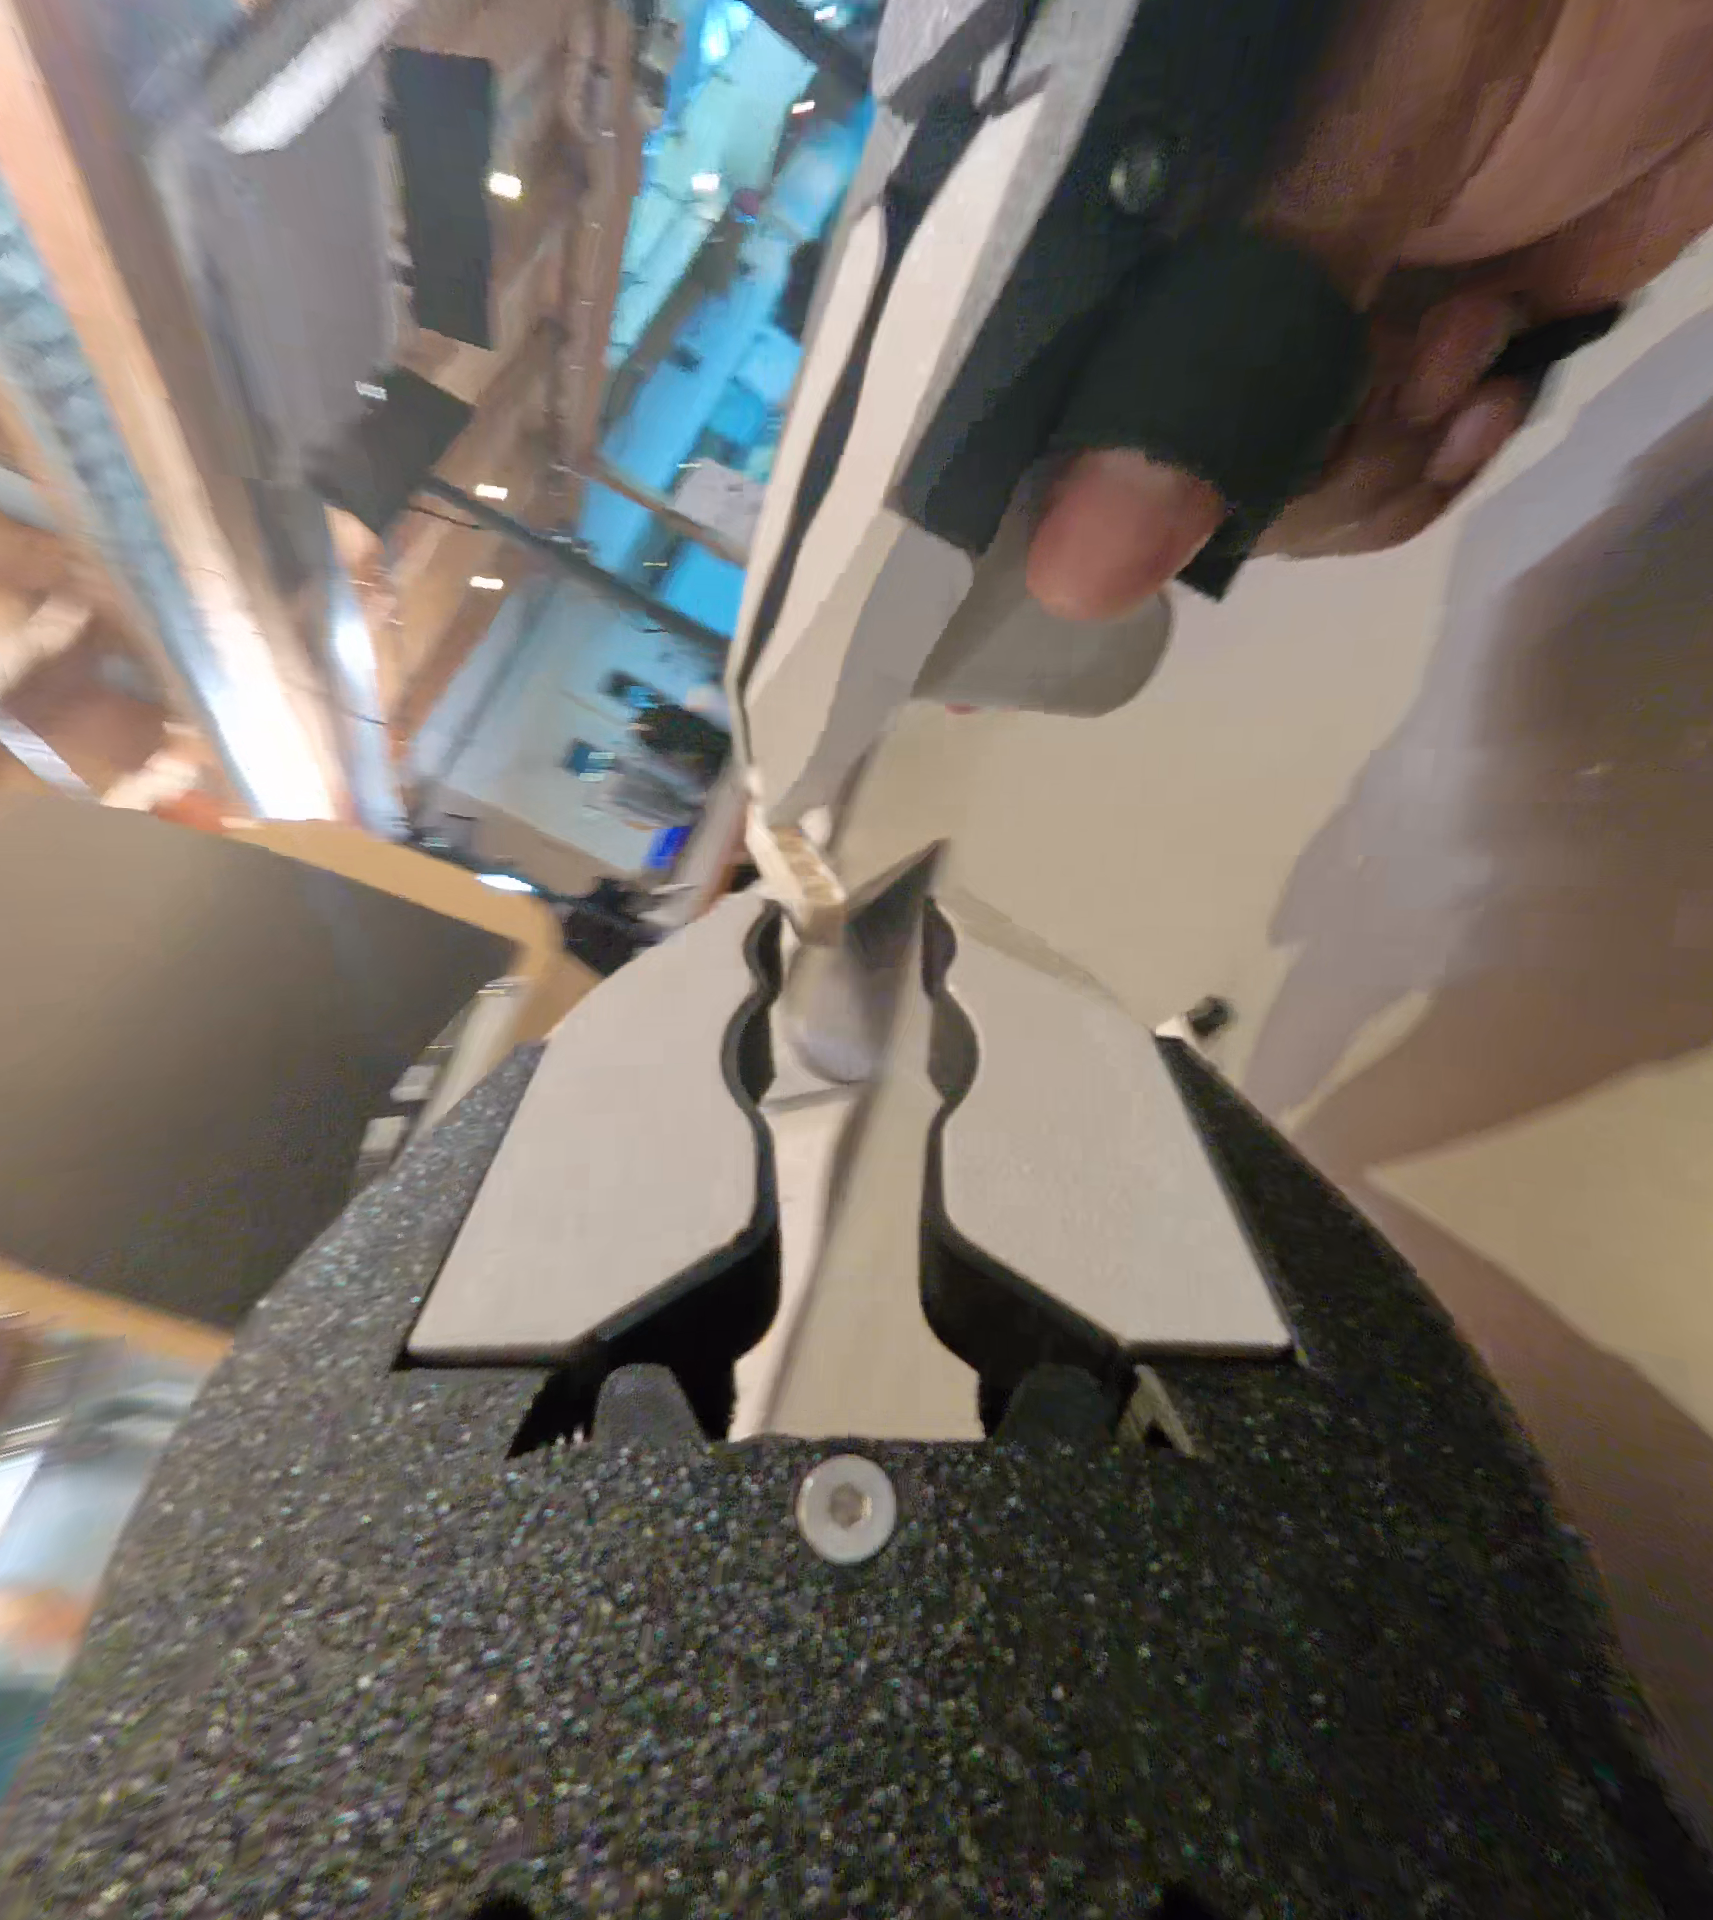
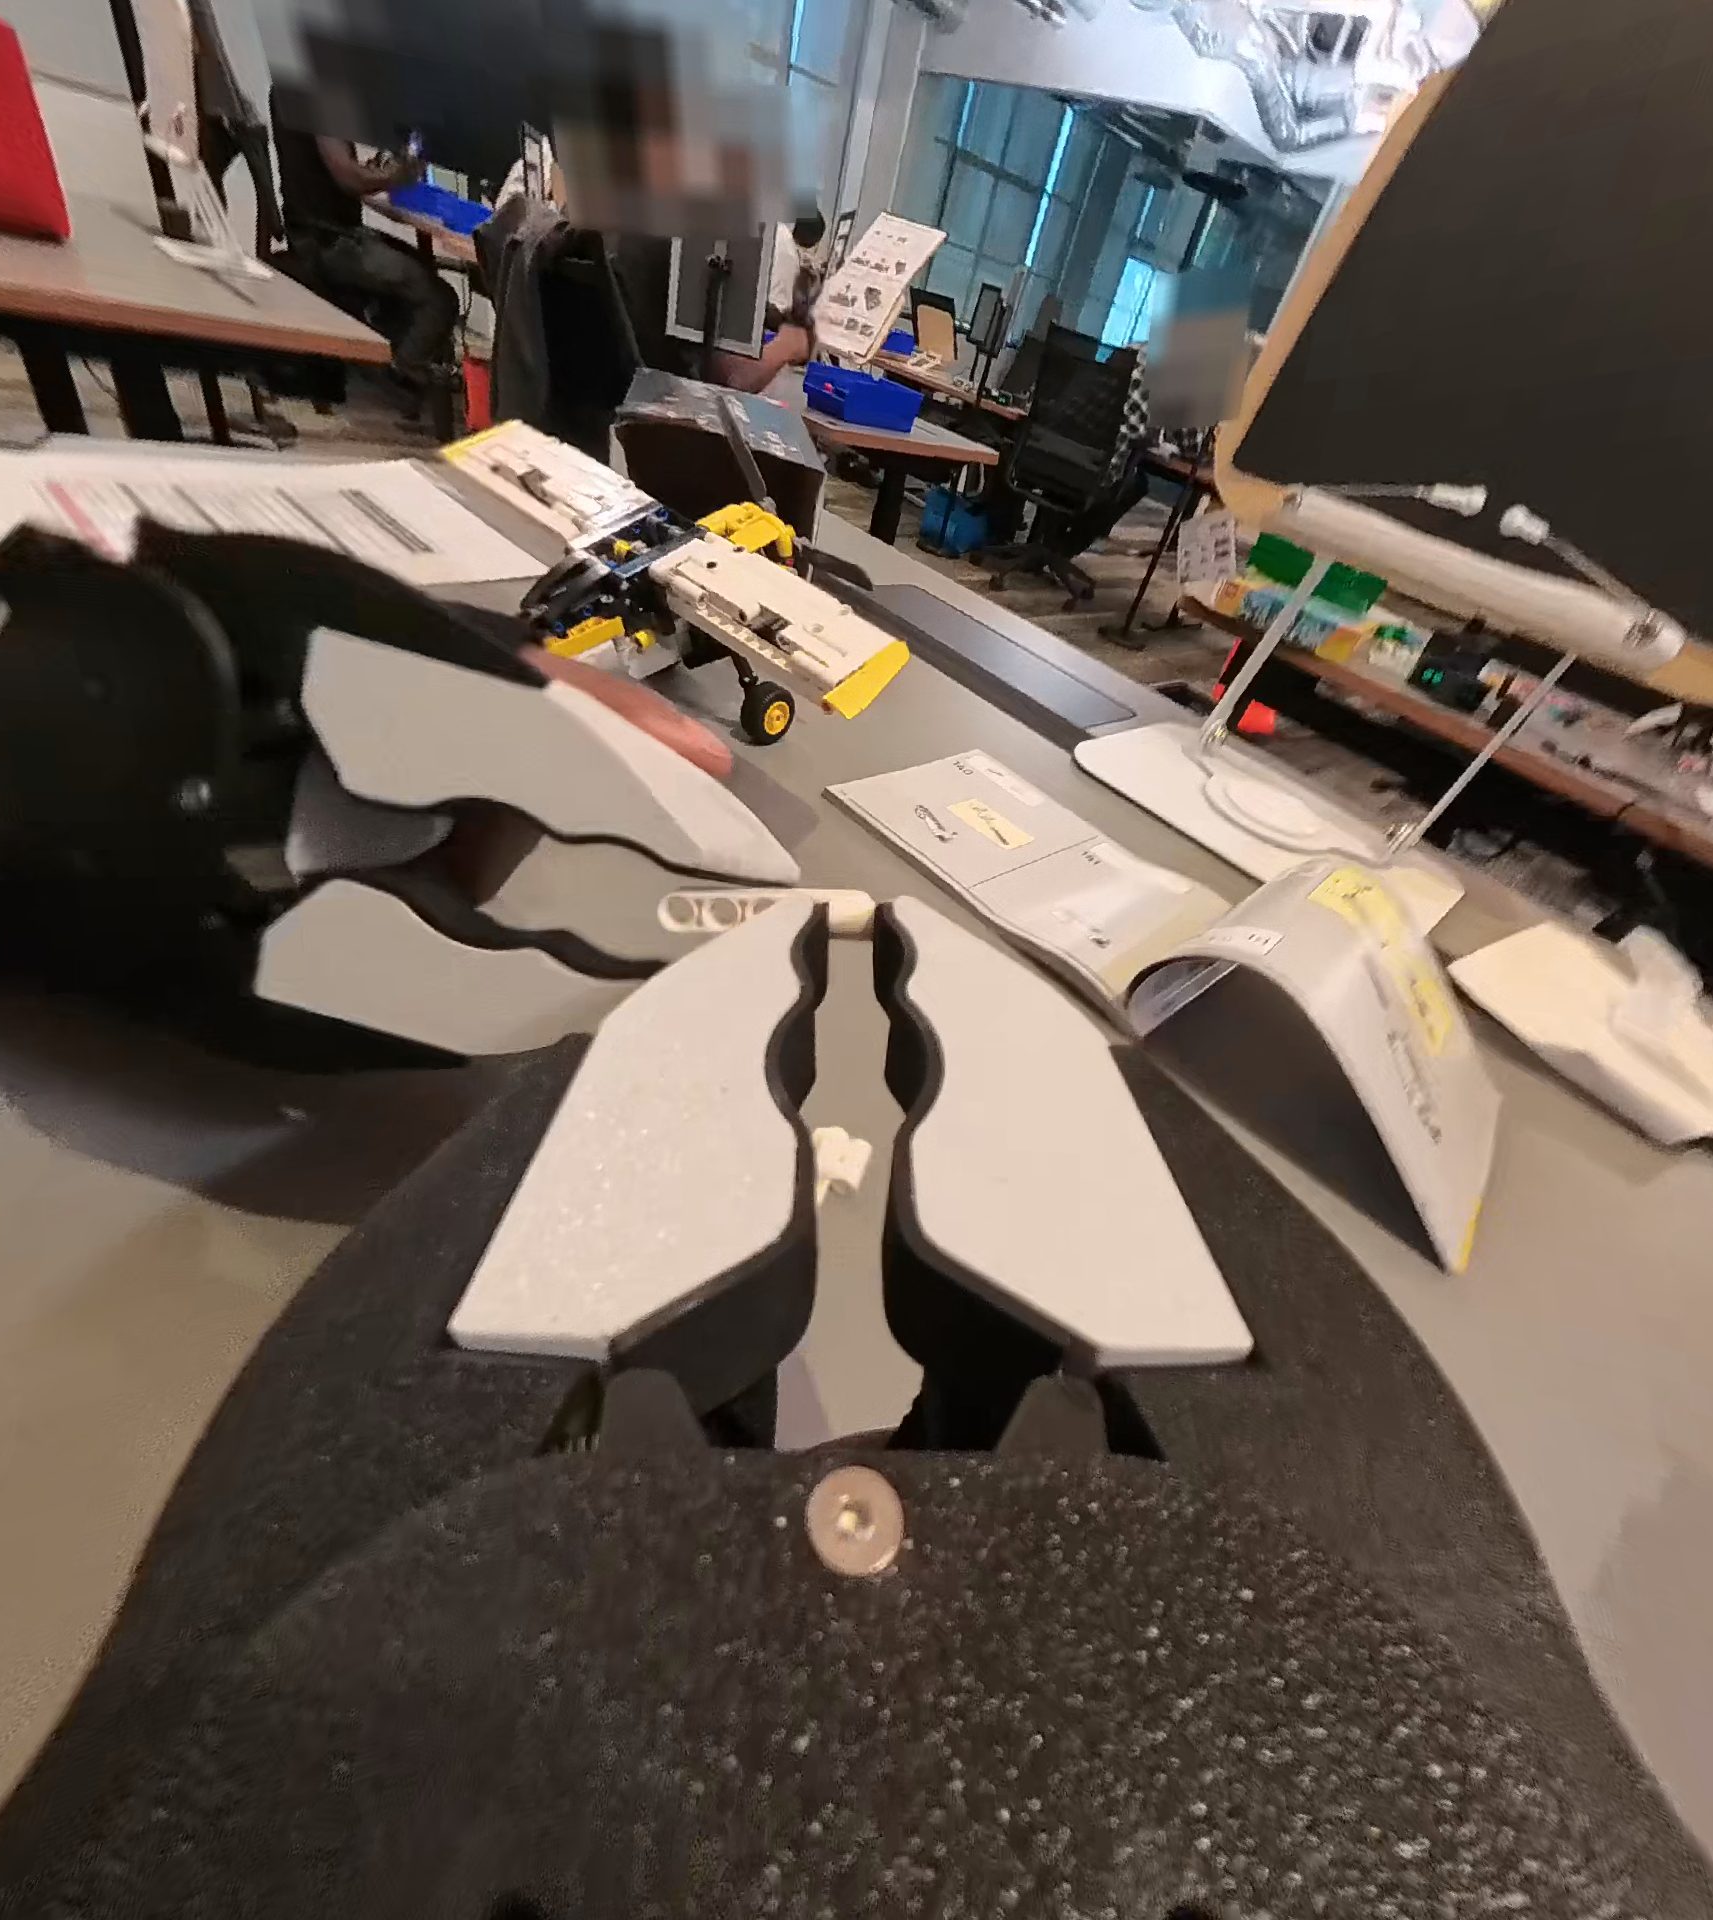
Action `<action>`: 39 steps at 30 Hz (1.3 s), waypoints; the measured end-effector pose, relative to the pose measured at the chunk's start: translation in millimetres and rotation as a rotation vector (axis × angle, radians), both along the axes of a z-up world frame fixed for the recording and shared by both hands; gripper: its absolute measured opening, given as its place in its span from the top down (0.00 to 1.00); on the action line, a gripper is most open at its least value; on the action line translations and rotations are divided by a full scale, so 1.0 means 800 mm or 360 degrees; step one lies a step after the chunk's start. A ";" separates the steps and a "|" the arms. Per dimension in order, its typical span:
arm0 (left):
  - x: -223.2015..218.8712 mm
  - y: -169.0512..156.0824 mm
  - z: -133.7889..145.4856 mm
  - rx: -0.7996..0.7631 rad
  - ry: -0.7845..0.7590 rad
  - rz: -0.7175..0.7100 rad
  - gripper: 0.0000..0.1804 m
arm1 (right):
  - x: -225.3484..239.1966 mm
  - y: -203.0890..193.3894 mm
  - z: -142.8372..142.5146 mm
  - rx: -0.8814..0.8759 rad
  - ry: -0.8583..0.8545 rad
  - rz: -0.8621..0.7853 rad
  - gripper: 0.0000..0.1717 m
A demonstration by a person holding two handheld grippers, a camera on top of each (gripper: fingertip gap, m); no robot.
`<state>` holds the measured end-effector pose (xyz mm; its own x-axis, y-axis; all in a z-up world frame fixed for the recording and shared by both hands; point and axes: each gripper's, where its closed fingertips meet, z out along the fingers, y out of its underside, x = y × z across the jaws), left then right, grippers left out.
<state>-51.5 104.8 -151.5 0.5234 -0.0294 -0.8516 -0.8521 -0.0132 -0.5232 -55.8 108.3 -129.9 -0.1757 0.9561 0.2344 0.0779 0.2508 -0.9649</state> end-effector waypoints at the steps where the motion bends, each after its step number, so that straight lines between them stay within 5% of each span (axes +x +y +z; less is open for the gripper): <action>1: 0.003 0.000 -0.008 -0.0097 -0.0120 -0.0076 0.83 | 0.003 0.000 0.002 0.0071 0.0030 0.0033 0.95; 5: 0.006 -0.013 -0.018 -0.0408 -0.0551 -0.0323 0.79 | 0.017 -0.001 0.013 0.0427 0.0181 0.0185 0.95; 11: 0.030 -0.038 0.006 -0.0917 -0.1771 -0.0837 0.82 | 0.031 -0.023 0.009 0.0812 0.0361 0.0546 0.95; 15: 0.038 -0.046 0.011 -0.1153 -0.2257 -0.1043 0.85 | 0.034 -0.040 0.007 0.0897 0.0424 0.0744 0.95; 21: 0.047 -0.049 0.012 -0.1270 -0.2490 -0.1188 0.91 | 0.029 -0.049 0.005 0.0931 0.0447 0.0812 0.95; 28: 0.033 -0.039 0.007 -0.1082 -0.2401 -0.1082 0.95 | 0.019 -0.036 -0.004 0.0776 0.0337 0.0691 0.93; 34: -0.004 -0.027 0.044 -0.0573 -0.2709 -0.1180 0.96 | 0.009 -0.031 -0.008 0.0175 0.0058 0.0504 0.88; 39: 0.002 -0.026 0.051 -0.0404 -0.2654 -0.1221 0.96 | -0.001 -0.053 0.004 -0.0399 -0.0036 0.0474 0.88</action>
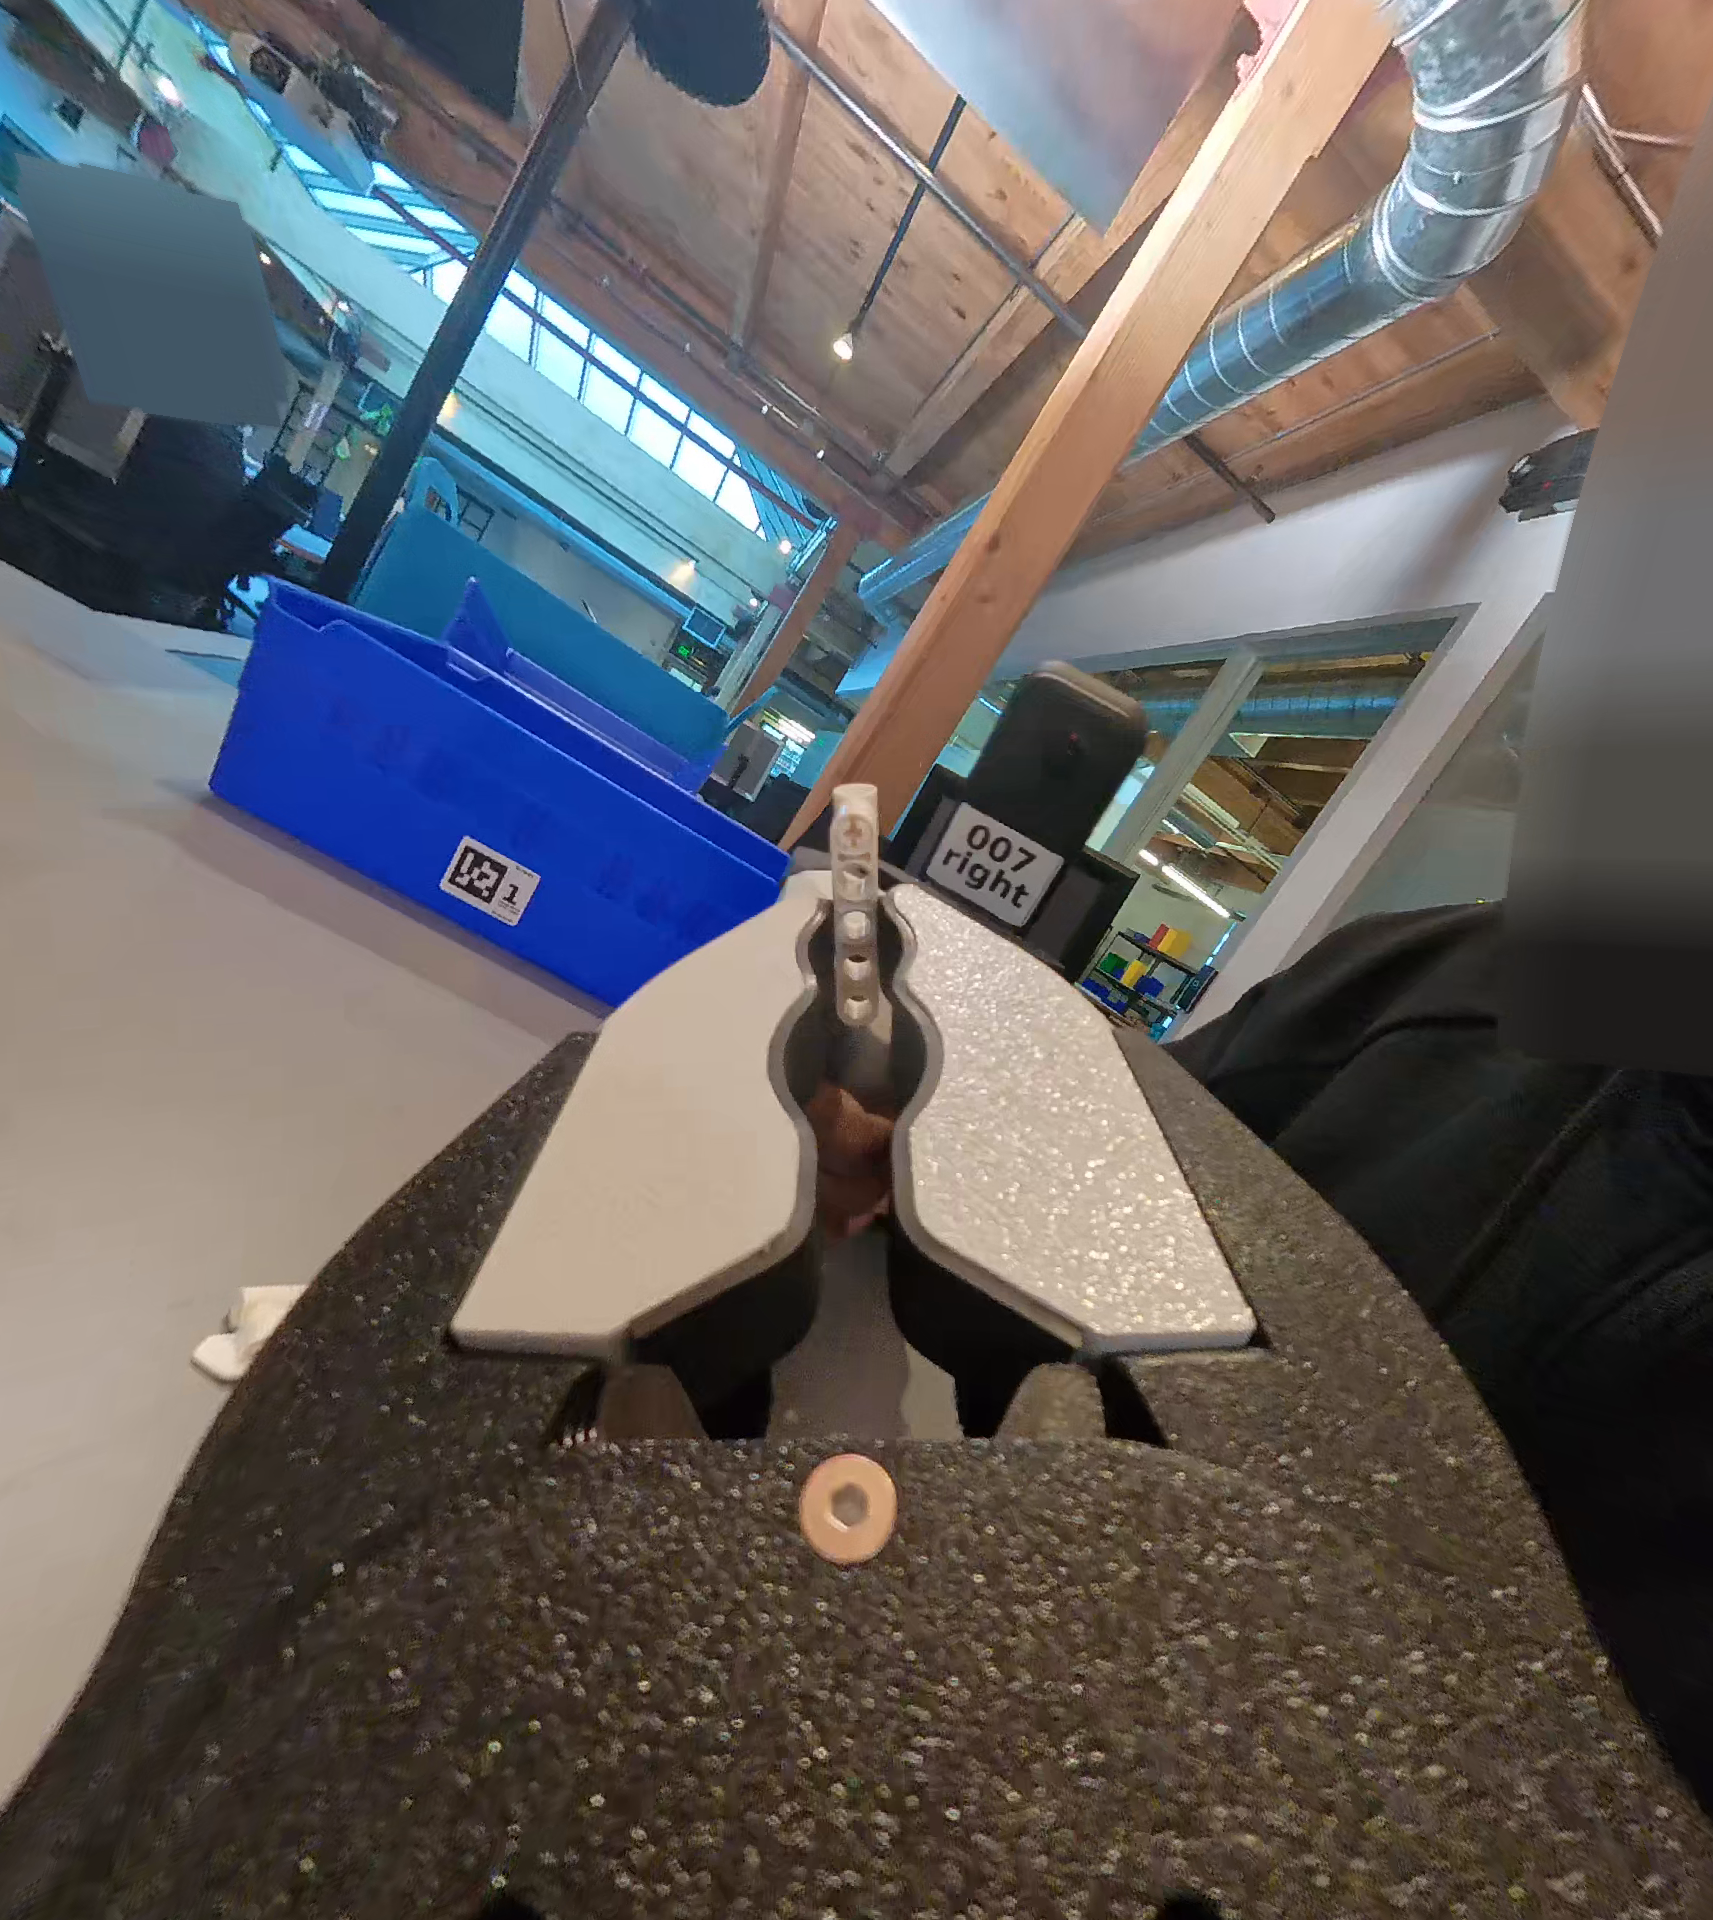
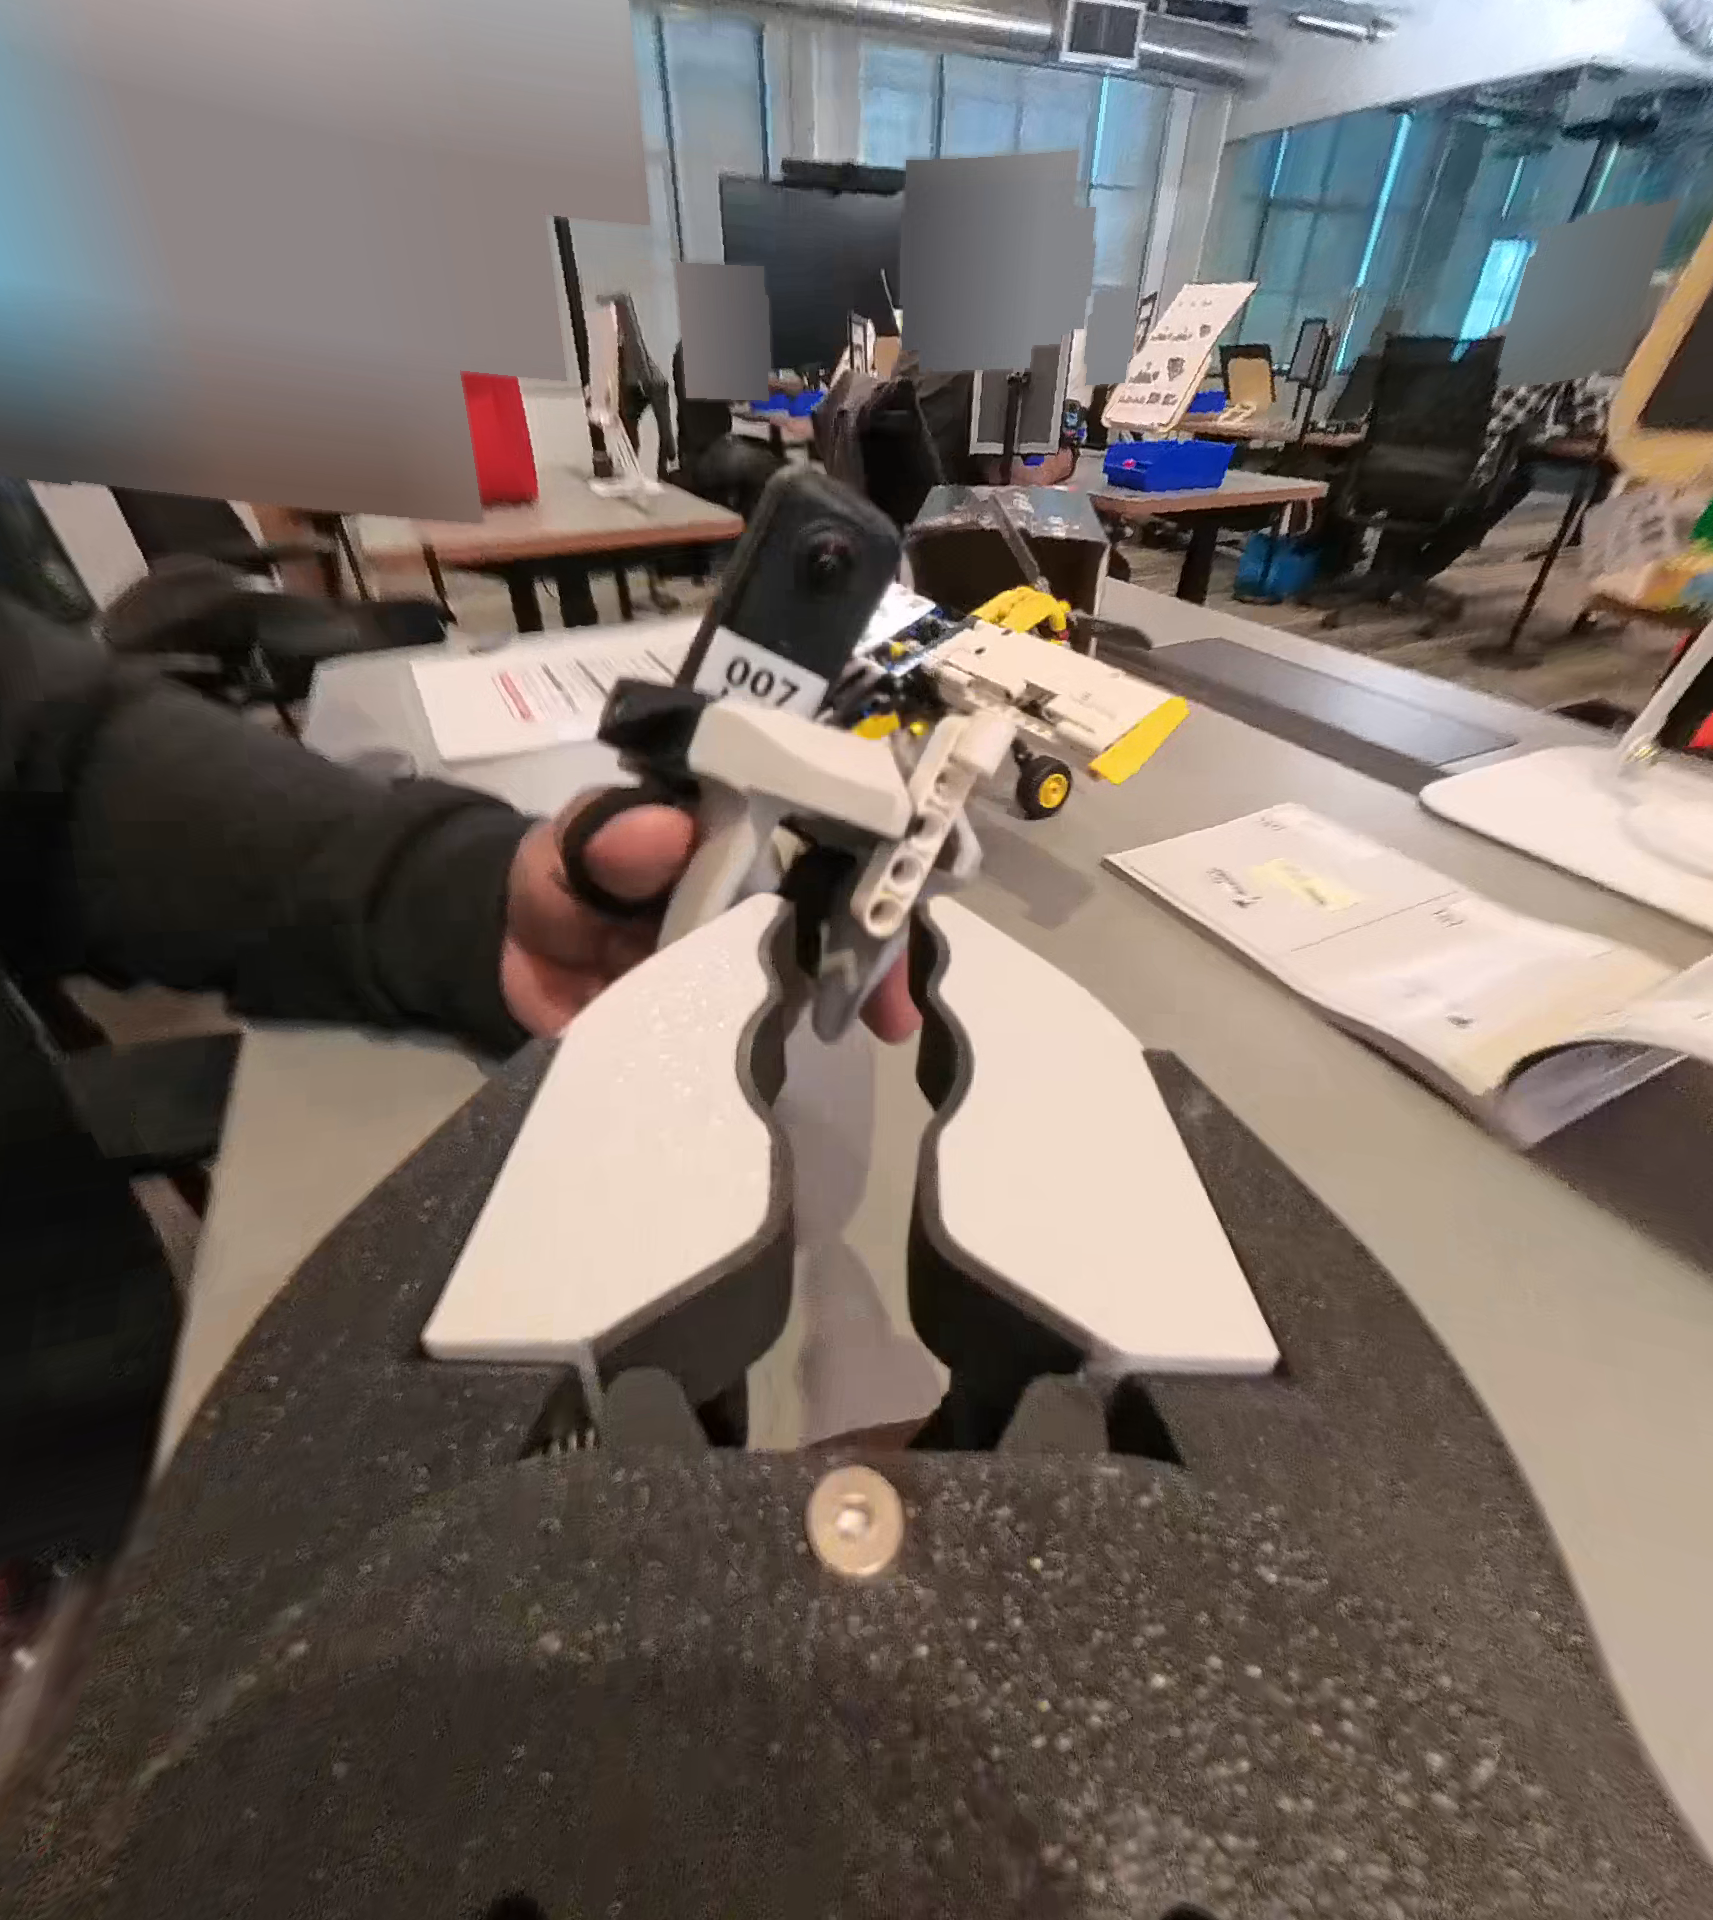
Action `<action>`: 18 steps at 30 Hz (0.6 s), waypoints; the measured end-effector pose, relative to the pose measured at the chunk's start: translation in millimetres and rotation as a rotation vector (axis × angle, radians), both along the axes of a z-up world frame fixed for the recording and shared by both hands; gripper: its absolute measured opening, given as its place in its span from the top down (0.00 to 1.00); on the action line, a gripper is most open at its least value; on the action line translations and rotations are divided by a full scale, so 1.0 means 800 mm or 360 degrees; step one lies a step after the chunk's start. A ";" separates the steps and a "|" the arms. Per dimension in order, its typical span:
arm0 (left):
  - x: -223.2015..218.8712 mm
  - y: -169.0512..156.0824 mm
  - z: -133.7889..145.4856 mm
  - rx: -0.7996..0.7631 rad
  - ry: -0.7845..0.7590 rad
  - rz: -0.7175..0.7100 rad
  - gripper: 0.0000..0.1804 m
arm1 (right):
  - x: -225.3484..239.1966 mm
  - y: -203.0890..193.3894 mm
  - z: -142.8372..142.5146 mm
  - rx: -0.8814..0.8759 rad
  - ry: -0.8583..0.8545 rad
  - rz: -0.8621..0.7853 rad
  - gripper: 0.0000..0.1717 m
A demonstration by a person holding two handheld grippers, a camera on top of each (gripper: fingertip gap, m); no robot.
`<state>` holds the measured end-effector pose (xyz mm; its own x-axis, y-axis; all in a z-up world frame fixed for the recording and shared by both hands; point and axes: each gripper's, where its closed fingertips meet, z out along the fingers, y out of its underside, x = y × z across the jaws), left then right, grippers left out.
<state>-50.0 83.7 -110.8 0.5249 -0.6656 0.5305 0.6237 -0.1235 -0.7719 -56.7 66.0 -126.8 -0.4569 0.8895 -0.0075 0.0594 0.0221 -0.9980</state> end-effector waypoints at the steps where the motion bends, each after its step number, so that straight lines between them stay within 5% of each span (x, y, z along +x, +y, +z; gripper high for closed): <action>1: 0.001 -0.001 0.002 0.0019 -0.0004 0.0003 0.96 | -0.002 -0.002 0.003 -0.0084 -0.0014 -0.0004 0.88; 18: -0.002 -0.007 0.006 0.0067 0.0112 0.0063 0.96 | -0.006 -0.002 0.006 -0.0217 -0.0032 -0.0019 0.95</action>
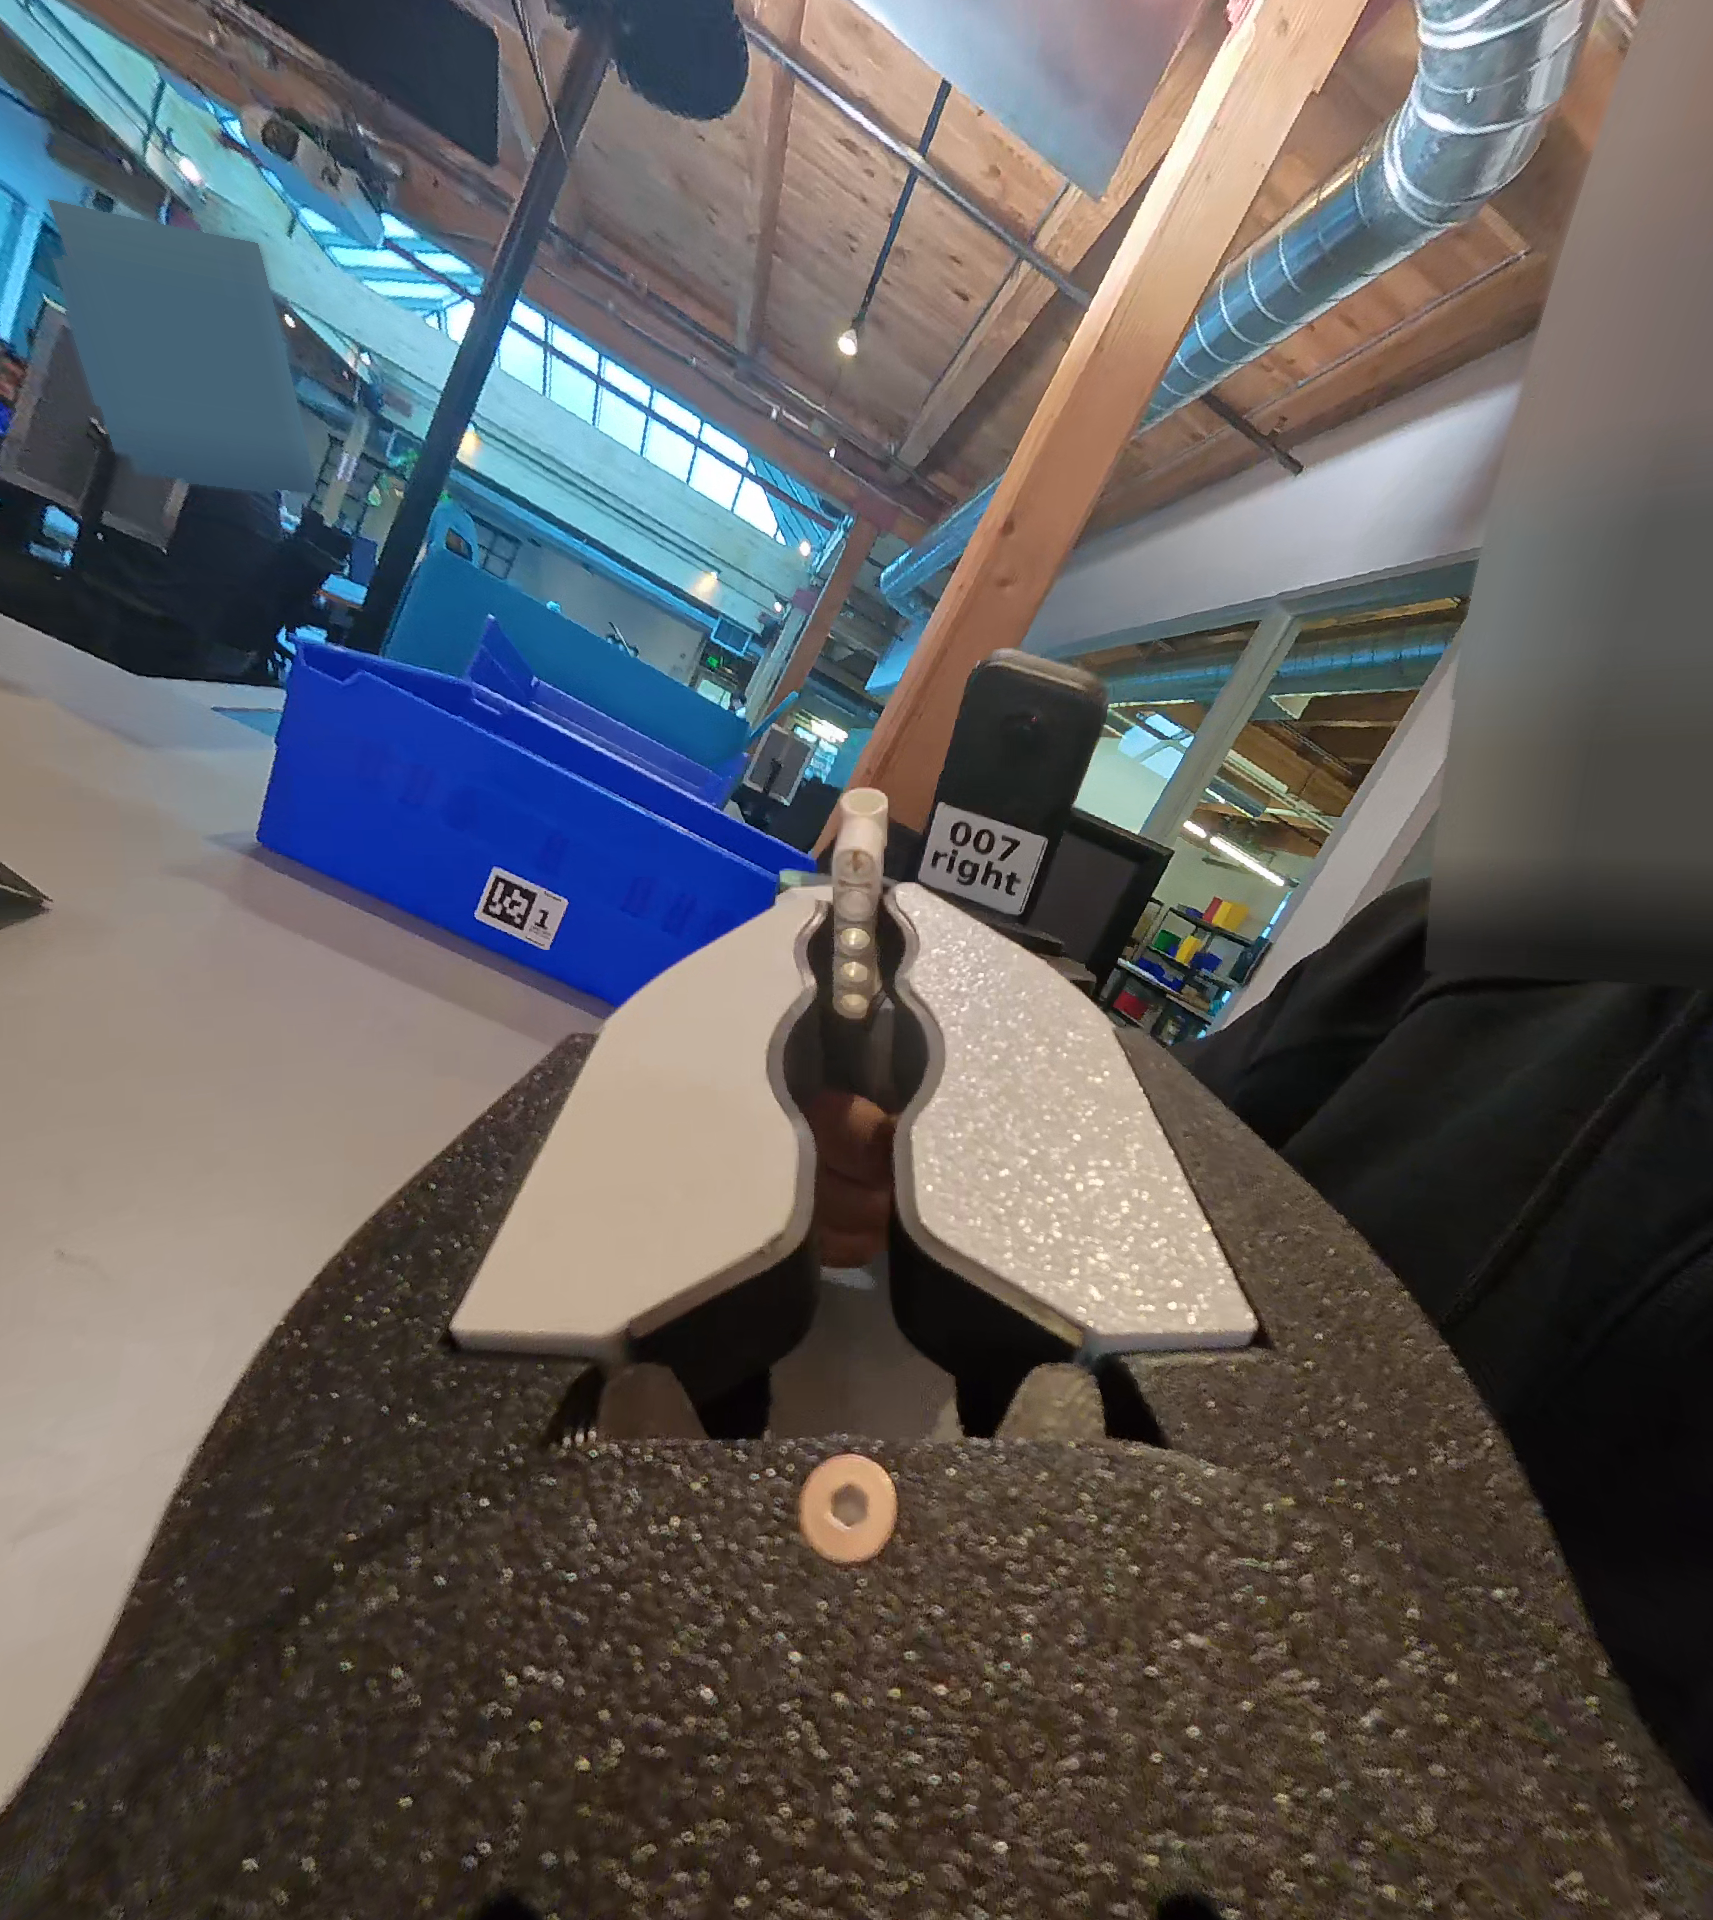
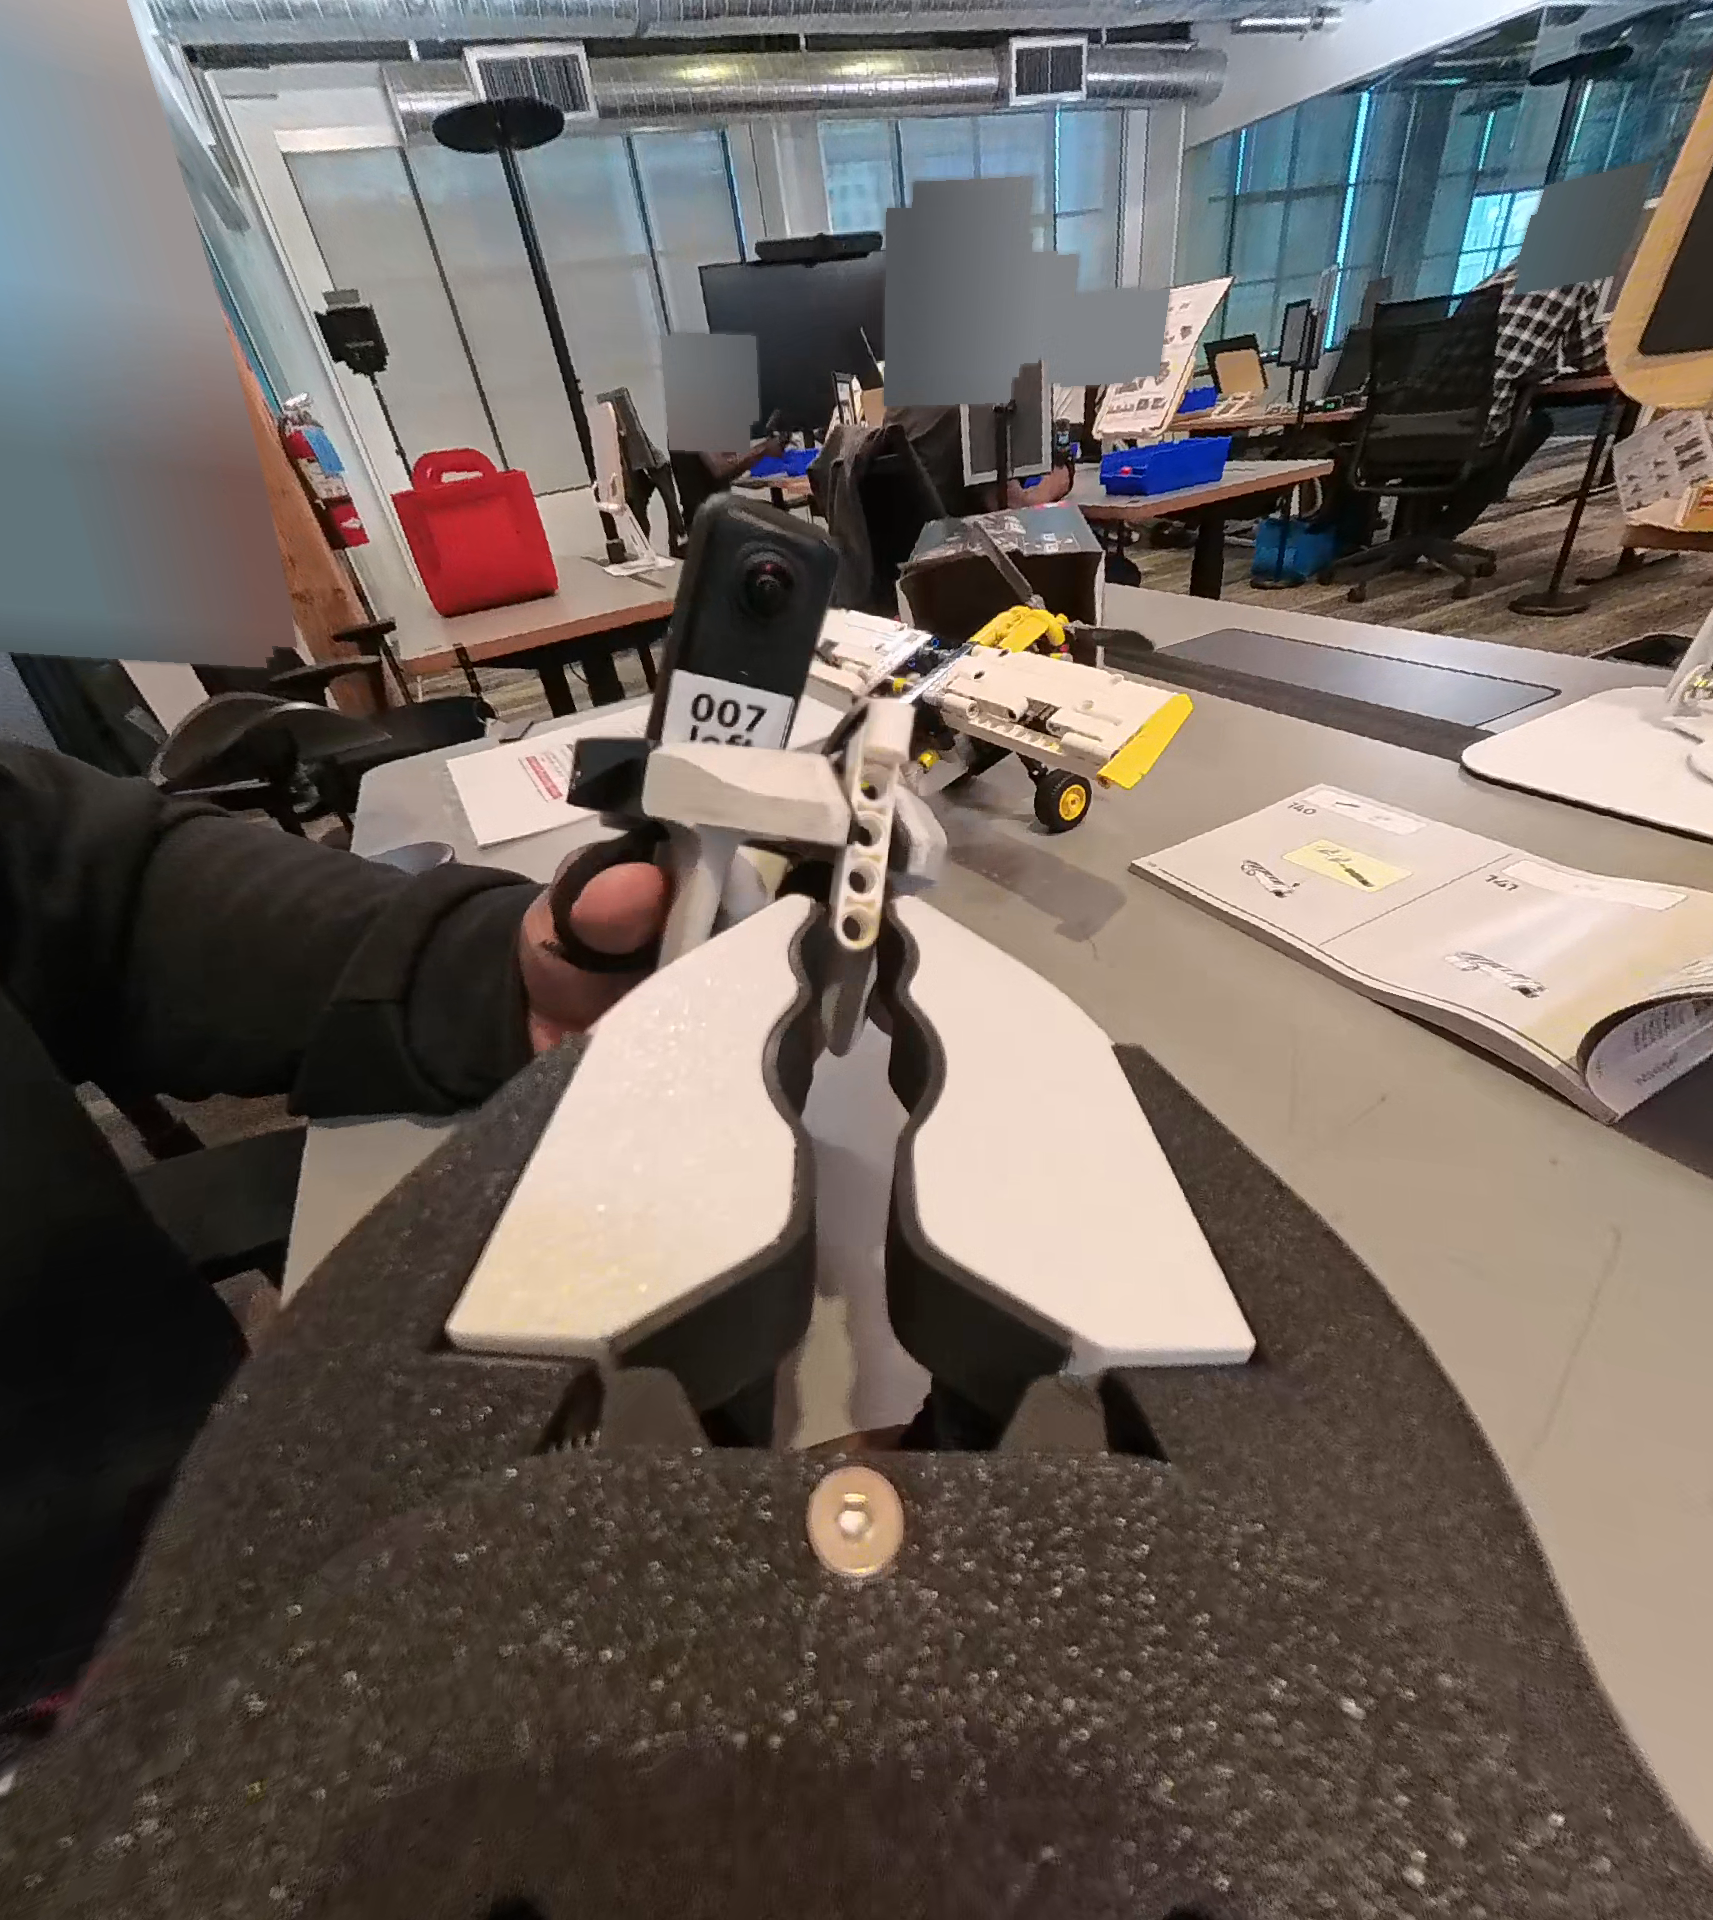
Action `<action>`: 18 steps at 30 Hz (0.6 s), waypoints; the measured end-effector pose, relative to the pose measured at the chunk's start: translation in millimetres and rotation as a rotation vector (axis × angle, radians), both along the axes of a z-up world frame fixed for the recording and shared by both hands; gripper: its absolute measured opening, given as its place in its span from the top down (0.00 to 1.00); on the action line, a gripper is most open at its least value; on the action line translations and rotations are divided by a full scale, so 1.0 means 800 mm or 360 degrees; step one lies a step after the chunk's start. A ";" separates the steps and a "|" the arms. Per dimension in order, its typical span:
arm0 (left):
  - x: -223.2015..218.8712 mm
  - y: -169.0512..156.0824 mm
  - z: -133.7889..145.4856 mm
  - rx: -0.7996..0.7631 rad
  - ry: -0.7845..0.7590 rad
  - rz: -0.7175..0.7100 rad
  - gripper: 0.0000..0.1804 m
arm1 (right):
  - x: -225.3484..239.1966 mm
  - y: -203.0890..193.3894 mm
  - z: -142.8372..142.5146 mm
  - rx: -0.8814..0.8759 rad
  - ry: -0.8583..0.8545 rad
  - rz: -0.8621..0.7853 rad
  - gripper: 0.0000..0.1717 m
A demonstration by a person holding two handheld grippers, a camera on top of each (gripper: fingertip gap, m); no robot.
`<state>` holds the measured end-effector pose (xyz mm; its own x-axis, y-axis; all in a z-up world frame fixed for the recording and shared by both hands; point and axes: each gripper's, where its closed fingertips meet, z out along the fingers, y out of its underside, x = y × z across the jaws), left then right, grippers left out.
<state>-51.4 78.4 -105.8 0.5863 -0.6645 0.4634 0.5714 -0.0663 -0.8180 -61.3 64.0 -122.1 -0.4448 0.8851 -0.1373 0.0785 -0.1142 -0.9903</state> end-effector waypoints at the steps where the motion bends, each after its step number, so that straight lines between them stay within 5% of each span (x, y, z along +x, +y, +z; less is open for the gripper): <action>1: -0.002 -0.001 0.002 0.0024 -0.0012 0.0015 0.96 | 0.000 0.000 0.000 -0.0021 0.0001 -0.0003 0.95; 13: 0.007 -0.001 -0.004 -0.0018 0.0216 0.0001 0.90 | 0.004 0.010 -0.001 0.0353 0.0126 -0.0096 0.95; 18: 0.006 -0.015 0.004 -0.0163 0.0055 -0.0306 0.81 | 0.019 0.031 0.003 0.0901 0.0371 -0.0054 0.95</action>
